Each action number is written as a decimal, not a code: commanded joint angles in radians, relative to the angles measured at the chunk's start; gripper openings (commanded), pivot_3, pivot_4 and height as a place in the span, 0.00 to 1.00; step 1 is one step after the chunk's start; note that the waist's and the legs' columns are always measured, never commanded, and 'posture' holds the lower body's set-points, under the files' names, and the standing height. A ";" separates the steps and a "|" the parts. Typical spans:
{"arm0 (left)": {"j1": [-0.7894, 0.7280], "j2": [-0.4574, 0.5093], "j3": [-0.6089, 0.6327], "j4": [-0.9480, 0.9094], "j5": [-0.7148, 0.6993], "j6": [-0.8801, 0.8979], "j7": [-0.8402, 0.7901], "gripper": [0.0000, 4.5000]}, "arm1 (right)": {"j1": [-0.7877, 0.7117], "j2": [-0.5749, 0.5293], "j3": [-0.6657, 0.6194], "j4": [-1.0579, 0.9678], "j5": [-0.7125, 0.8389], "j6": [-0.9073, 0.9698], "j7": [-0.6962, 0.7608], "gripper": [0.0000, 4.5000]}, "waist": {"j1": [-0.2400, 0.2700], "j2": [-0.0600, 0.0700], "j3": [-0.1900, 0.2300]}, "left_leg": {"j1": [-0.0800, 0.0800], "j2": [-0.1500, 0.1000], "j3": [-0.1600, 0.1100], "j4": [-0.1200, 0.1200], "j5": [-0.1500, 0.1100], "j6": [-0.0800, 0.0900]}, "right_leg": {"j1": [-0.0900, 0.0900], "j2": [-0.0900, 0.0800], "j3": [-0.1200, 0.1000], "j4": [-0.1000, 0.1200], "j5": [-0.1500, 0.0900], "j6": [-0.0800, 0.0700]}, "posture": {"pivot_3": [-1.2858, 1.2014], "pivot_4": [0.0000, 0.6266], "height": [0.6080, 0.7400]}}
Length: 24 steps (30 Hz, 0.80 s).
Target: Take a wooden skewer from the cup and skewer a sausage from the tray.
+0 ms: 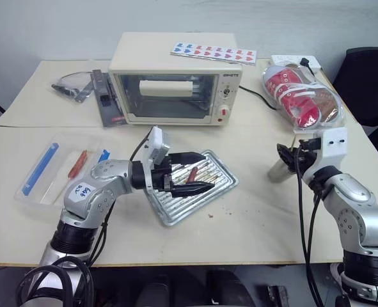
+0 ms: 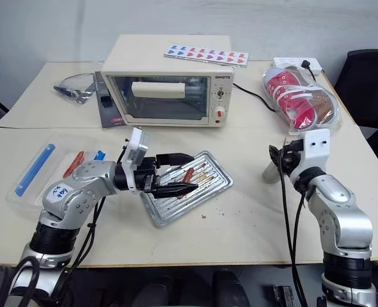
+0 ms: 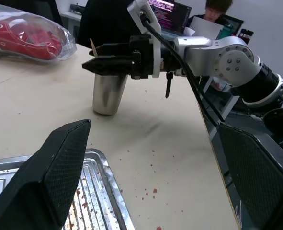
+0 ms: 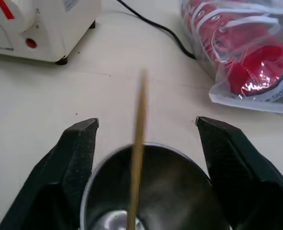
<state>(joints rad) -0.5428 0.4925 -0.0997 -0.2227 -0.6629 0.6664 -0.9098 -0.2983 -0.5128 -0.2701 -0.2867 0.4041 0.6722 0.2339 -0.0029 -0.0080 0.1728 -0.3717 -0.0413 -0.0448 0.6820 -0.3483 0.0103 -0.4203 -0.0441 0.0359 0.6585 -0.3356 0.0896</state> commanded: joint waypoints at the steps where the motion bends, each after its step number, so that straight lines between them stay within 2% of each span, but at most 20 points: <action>1: -0.006 0.009 0.007 -0.018 0.008 -0.017 -0.020 1.00 | 0.002 -0.011 0.004 -0.057 -0.011 -0.008 0.011 0.48 | 0.000 0.000 0.000 | 0.000 0.000 0.000 0.000 0.000 0.000 | 0.000 0.000 0.000 0.000 0.000 0.000 | 0.52 0.24 1.00; 2: -0.004 0.009 0.010 -0.017 0.010 -0.019 -0.020 1.00 | 0.003 -0.011 0.002 -0.064 -0.009 -0.003 0.011 0.43 | 0.000 0.000 0.000 | 0.000 0.000 0.000 0.000 0.000 0.000 | 0.000 0.000 0.000 0.000 0.000 0.000 | 0.52 0.24 1.00; 15: -0.001 0.002 0.020 -0.007 0.041 -0.048 -0.015 1.00 | -0.013 -0.017 -0.017 -0.126 0.005 0.051 0.011 0.43 | 0.001 0.000 0.000 | 0.000 0.000 0.000 0.000 0.000 0.000 | -0.001 0.000 0.000 0.000 0.000 0.000 | 0.52 0.24 1.00; 24: 0.009 0.022 0.035 -0.036 0.027 -0.036 -0.023 1.00 | -0.009 0.022 -0.040 -0.207 0.046 0.131 -0.027 0.43 | 0.001 0.000 0.000 | -0.001 0.000 0.000 0.000 0.000 0.000 | -0.001 0.000 0.000 0.000 0.000 0.000 | 0.52 0.24 1.00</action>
<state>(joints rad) -0.5369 0.5082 -0.0845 -0.2214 -0.6240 0.6386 -0.9219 -0.2993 -0.4983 -0.2839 -0.4450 0.4328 0.7954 0.2204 -0.0022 -0.0080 0.1728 -0.3724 -0.0413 -0.0447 0.6821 -0.3482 0.0103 -0.4213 -0.0443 0.0363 0.6588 -0.3356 0.0896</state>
